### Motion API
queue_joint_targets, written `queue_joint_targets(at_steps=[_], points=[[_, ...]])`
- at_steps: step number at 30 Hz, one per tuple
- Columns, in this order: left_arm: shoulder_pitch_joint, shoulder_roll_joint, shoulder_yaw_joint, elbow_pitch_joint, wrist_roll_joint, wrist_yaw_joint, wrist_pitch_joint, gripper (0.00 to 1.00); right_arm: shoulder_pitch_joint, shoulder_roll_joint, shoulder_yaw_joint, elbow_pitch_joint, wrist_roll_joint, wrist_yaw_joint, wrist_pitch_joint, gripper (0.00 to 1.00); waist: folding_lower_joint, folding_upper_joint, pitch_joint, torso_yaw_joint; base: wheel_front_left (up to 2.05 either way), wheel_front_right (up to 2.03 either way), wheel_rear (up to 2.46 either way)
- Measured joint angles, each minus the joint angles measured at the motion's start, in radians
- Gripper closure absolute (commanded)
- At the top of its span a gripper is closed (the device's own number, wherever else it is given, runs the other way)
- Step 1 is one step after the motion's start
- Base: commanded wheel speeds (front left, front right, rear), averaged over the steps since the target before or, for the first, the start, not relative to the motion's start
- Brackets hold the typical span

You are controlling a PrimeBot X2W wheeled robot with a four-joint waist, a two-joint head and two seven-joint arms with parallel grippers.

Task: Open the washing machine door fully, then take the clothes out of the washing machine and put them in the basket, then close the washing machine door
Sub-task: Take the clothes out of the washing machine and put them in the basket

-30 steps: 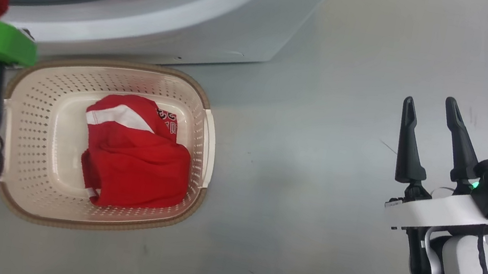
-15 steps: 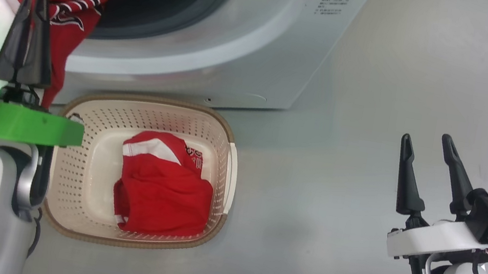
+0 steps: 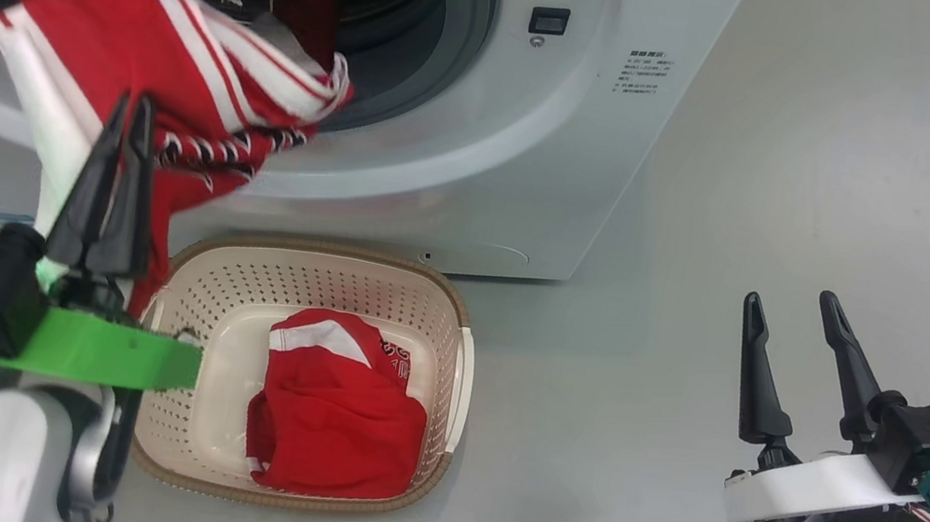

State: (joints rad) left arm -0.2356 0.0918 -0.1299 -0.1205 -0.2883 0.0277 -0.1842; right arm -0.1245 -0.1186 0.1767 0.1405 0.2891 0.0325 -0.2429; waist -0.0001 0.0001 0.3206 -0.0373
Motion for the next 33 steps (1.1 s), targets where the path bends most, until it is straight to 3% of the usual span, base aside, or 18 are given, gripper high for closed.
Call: queue_joint_targets(at_steps=[8,19,33], points=[[0.108,-0.02,-0.036,0.052,-0.059,0.004,0.063,1.0,0.004,0.0,0.011,-0.03,0.0,0.0,0.01,0.0,0.0,0.0,0.003,-0.013,0.0,0.0,0.0],[0.116,-0.03,-0.072,0.214,-0.126,-0.006,0.129,1.0,0.009,0.004,0.018,-0.083,0.0,-0.005,0.027,0.0,0.0,0.0,0.059,-0.035,0.0,0.0,0.0],[-0.027,-0.041,-0.071,0.509,-0.195,-0.015,0.228,1.0,-0.016,0.022,0.032,-0.141,0.001,-0.004,0.028,0.0,0.0,0.0,0.191,-0.093,0.0,0.0,0.0]])
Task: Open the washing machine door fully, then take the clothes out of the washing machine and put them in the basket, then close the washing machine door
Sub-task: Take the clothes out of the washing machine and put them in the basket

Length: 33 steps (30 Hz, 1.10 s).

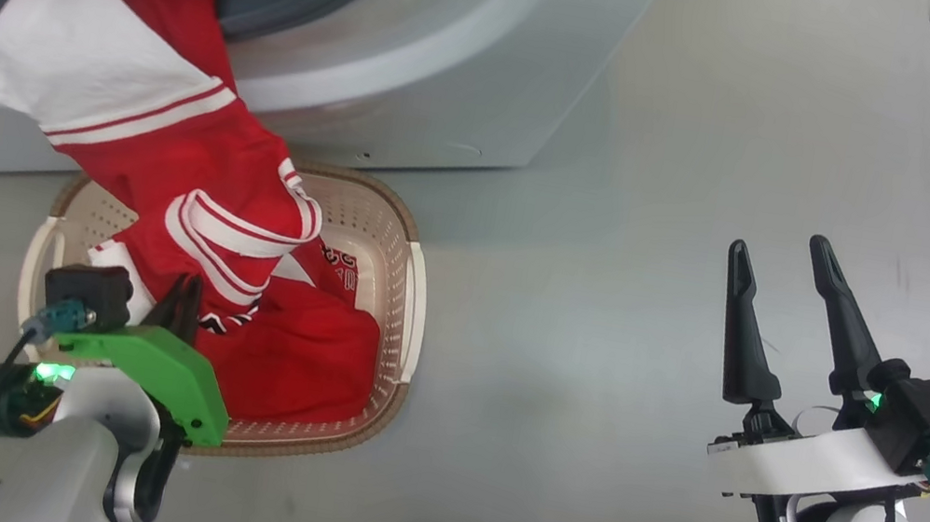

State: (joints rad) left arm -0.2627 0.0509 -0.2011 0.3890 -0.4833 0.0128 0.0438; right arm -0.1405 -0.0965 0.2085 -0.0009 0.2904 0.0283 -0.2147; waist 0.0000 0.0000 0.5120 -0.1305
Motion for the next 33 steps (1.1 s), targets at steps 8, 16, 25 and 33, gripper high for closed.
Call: queue_joint_targets(at_steps=[8,16,25,33], points=[[-0.122,-0.001,0.012,0.147,-0.02,0.0,0.048,1.0,-0.036,0.008,0.01,-0.01,0.008,0.001,-0.001,0.0,0.0,0.0,0.093,-0.034,0.0,0.0,0.0],[-0.233,0.002,0.044,0.28,-0.04,-0.002,0.066,1.0,-0.07,0.018,0.015,-0.01,0.014,0.005,-0.011,0.0,0.0001,0.0,0.185,-0.074,0.0,0.0,0.0],[-0.289,0.007,0.055,0.396,-0.043,-0.024,0.033,1.0,-0.087,0.022,0.014,0.015,0.015,0.005,-0.014,0.0,0.0001,0.0,0.225,-0.101,0.0,0.0,0.0],[-0.326,0.007,0.062,0.463,-0.043,-0.045,-0.022,1.0,-0.099,0.025,0.014,0.031,0.016,0.006,-0.021,0.0,0.0001,0.0,0.22,-0.096,0.0,0.0,0.0]])
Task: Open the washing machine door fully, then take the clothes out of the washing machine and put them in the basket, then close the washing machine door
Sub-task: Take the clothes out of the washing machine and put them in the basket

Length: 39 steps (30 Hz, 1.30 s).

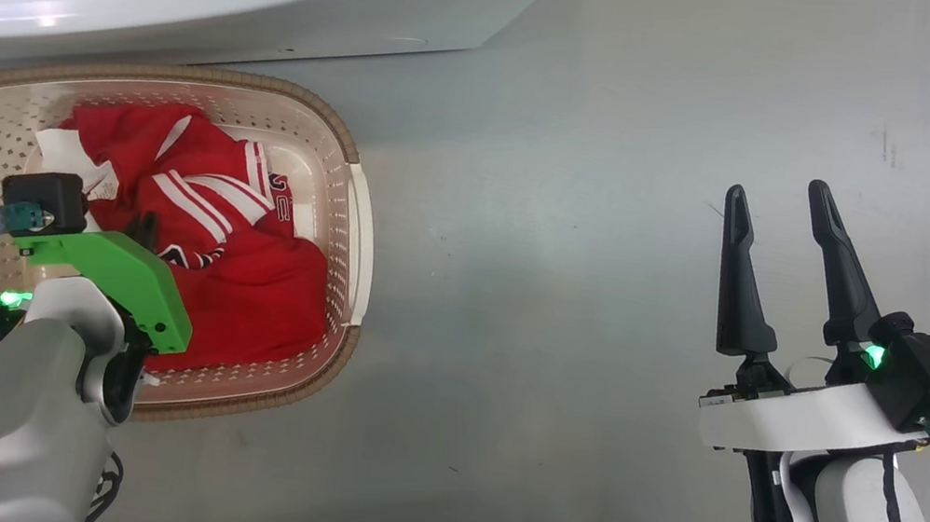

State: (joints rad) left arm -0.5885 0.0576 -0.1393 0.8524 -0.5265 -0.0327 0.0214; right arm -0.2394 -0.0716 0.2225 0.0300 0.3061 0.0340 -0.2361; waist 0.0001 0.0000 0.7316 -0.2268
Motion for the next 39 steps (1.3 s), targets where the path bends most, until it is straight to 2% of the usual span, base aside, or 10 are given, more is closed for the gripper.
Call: queue_joint_targets(at_steps=[1,2,3,8,18,25,33,39], points=[[-0.005,0.0,0.001,0.01,0.0,0.0,-0.005,0.93,-0.001,0.0,0.0,0.002,0.0,0.0,0.0,0.0,0.0,0.0,-0.001,0.001,0.0,0.0,0.0],[-0.008,0.0,0.001,0.017,0.0,0.0,-0.013,0.57,-0.002,0.0,0.0,0.005,0.0,0.0,-0.002,0.0,0.0,0.0,-0.002,0.003,0.0,0.0,0.0],[-0.011,0.0,0.001,0.025,0.0,0.0,-0.023,0.0,-0.004,0.0,-0.002,0.01,0.0,0.0,-0.003,0.0,0.0,0.0,-0.004,0.004,0.0,0.0,0.0],[-0.015,0.0,-0.014,0.064,0.016,-0.003,-0.073,0.0,-0.009,0.0,-0.009,0.028,0.0,0.0,-0.007,0.0,0.0,0.0,-0.024,0.015,0.0,0.0,0.0],[-0.015,0.002,-0.031,0.082,0.059,-0.026,-0.237,0.0,-0.015,-0.006,-0.022,0.069,-0.002,0.007,-0.011,0.0,0.0,0.0,-0.095,0.046,0.0,0.0,0.0],[-0.001,-0.001,-0.041,0.061,0.069,-0.046,-0.271,0.0,-0.013,-0.023,-0.035,0.097,-0.007,0.007,-0.011,0.0,0.0,0.0,-0.153,0.075,0.0,0.0,0.0],[0.059,-0.004,-0.051,-0.035,0.089,-0.057,-0.278,0.0,0.015,-0.042,-0.043,0.121,-0.016,0.007,-0.012,0.0,0.0,0.0,-0.244,0.12,0.0,0.0,0.0],[0.086,-0.007,-0.014,-0.225,0.12,-0.057,-0.278,0.0,0.047,-0.054,-0.046,0.14,-0.02,0.007,-0.012,0.0,0.0,0.0,-0.317,0.157,0.0,0.0,0.0]])
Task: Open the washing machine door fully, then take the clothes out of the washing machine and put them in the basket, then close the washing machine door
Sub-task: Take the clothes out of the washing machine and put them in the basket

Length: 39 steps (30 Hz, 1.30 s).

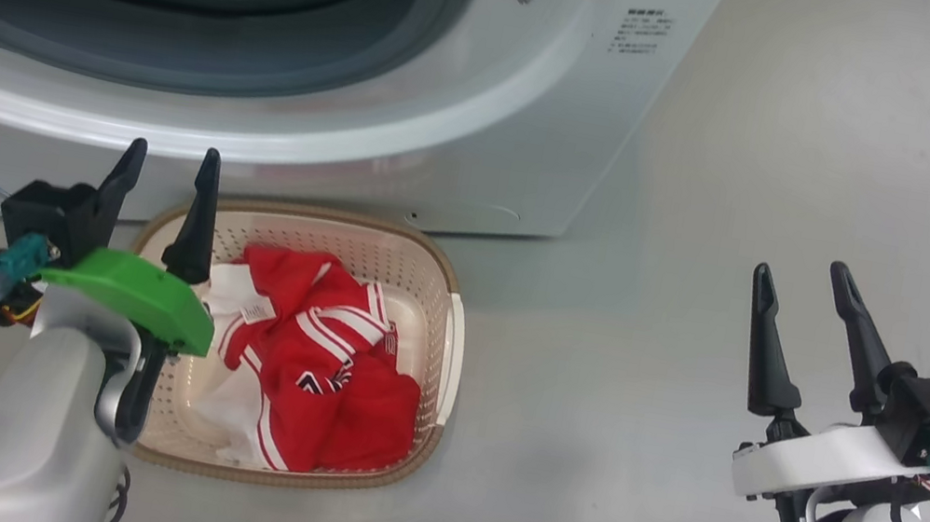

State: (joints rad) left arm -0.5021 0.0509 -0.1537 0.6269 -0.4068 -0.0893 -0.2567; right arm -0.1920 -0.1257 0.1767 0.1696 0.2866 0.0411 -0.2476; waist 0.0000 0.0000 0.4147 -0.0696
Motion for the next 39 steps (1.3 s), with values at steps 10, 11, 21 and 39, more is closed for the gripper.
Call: queue_joint_targets(at_steps=[10,11,21,39], points=[[0.171,0.006,0.012,-0.162,0.067,0.004,0.0,0.0,0.064,-0.001,0.002,0.021,-0.001,-0.009,0.0,0.0,0.0,0.0,-0.131,0.047,0.0,0.0,0.0],[0.183,0.007,0.011,-0.177,0.076,0.005,0.0,0.0,0.07,-0.001,0.002,0.021,-0.001,-0.009,0.0,0.0,0.0,0.0,-0.144,0.05,0.0,0.0,0.0],[0.336,0.013,0.006,-0.29,0.097,0.017,0.0,0.0,0.133,-0.001,0.002,0.026,-0.001,-0.019,0.0,0.0,-0.0001,0.0,-0.26,0.067,0.0,0.0,0.0],[0.514,0.028,-0.007,-0.419,0.145,0.07,0.0,0.0,0.217,-0.002,0.003,-0.012,-0.001,-0.036,0.027,0.0,-0.0001,0.0,-0.374,0.062,0.0,0.0,0.0]])
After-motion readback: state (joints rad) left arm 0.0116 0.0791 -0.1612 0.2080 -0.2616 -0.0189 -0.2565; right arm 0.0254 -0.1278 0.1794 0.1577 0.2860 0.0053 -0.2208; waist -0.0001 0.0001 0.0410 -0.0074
